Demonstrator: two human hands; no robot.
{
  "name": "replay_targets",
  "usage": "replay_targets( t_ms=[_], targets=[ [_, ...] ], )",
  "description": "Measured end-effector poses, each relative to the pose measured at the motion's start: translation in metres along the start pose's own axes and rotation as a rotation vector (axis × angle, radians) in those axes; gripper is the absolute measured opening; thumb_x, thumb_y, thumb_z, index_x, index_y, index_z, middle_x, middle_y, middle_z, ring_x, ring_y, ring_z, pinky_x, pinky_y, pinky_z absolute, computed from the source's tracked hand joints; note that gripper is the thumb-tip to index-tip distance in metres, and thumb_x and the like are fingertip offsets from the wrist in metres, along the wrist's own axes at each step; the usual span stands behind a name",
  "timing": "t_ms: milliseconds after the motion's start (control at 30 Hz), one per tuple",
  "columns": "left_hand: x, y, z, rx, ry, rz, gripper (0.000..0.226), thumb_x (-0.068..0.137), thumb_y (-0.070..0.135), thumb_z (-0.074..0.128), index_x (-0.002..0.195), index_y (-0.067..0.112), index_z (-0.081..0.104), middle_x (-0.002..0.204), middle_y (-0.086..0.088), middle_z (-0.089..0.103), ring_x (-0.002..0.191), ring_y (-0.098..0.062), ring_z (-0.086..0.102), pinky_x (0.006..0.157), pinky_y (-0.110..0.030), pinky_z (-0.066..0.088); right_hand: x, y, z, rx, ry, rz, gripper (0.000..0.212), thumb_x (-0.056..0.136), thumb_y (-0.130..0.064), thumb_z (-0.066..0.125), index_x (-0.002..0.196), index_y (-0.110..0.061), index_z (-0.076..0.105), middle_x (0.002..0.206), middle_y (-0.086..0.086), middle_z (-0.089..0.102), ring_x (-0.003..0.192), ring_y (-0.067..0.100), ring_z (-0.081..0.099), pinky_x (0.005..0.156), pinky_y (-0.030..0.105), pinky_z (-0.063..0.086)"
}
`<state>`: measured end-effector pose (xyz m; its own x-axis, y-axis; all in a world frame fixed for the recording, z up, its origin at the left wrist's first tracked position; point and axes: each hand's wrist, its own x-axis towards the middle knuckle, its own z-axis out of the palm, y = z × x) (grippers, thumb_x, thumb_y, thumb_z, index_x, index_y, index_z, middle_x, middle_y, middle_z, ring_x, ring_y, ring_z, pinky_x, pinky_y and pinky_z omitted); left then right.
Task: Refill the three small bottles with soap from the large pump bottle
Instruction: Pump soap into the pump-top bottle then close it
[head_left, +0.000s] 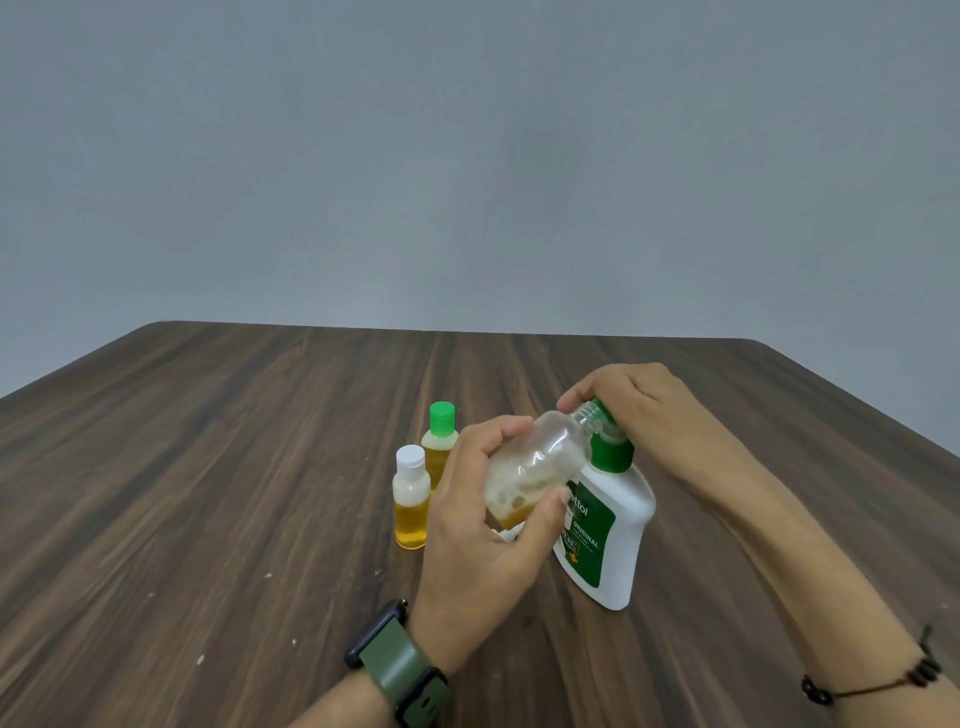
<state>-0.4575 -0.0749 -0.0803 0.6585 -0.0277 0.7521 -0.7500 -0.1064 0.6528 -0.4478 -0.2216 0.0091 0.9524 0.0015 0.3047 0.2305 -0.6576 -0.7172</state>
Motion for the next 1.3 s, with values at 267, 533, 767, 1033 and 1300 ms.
replay_targets(
  t_ms=[267,533,767,1033,1300],
  targets=[
    [-0.002,-0.001,0.001,0.023,-0.004,0.005,0.042,0.075,0.029,0.065,0.113,0.029,0.048,0.108,0.018,0.053,0.093,-0.014,0.059,0.070,-0.036,0.055,-0.004,0.010,0.009,0.027,0.069,0.009,0.037,0.093,-0.014,0.035,0.082,-0.010,0.070,0.079,0.004,0.067,0.071,0.016,0.059,0.062,0.028,0.045],
    [0.000,-0.002,0.000,0.001,0.026,-0.022,0.043,0.074,0.032,0.065,0.113,0.035,0.048,0.109,0.018,0.054,0.093,-0.018,0.059,0.072,-0.033,0.055,0.003,-0.003,0.002,-0.033,0.001,-0.002,0.038,0.094,-0.014,0.035,0.088,0.002,0.069,0.083,0.003,0.066,0.085,0.027,0.061,0.066,0.029,0.043],
    [-0.005,-0.002,0.003,0.002,0.005,-0.008,0.042,0.074,0.030,0.065,0.112,0.031,0.049,0.107,0.020,0.053,0.092,-0.016,0.059,0.068,-0.036,0.055,-0.006,0.009,0.009,0.059,0.070,0.016,0.036,0.092,-0.014,0.037,0.078,-0.012,0.070,0.078,0.006,0.068,0.071,0.021,0.061,0.064,0.034,0.047],
    [-0.002,0.000,0.001,0.007,0.017,-0.005,0.044,0.074,0.032,0.065,0.115,0.033,0.048,0.108,0.017,0.053,0.094,-0.019,0.059,0.071,-0.037,0.055,-0.002,0.002,0.003,0.024,0.052,-0.016,0.036,0.093,-0.014,0.037,0.084,-0.009,0.071,0.084,0.005,0.068,0.076,0.018,0.061,0.064,0.026,0.045],
    [-0.005,0.000,0.002,-0.001,0.021,-0.031,0.043,0.073,0.032,0.065,0.113,0.031,0.049,0.108,0.016,0.054,0.093,-0.019,0.059,0.070,-0.038,0.056,-0.005,0.004,0.007,0.048,0.056,0.011,0.036,0.093,-0.015,0.037,0.082,-0.010,0.071,0.082,0.007,0.068,0.074,0.018,0.060,0.064,0.029,0.045]
  ],
)
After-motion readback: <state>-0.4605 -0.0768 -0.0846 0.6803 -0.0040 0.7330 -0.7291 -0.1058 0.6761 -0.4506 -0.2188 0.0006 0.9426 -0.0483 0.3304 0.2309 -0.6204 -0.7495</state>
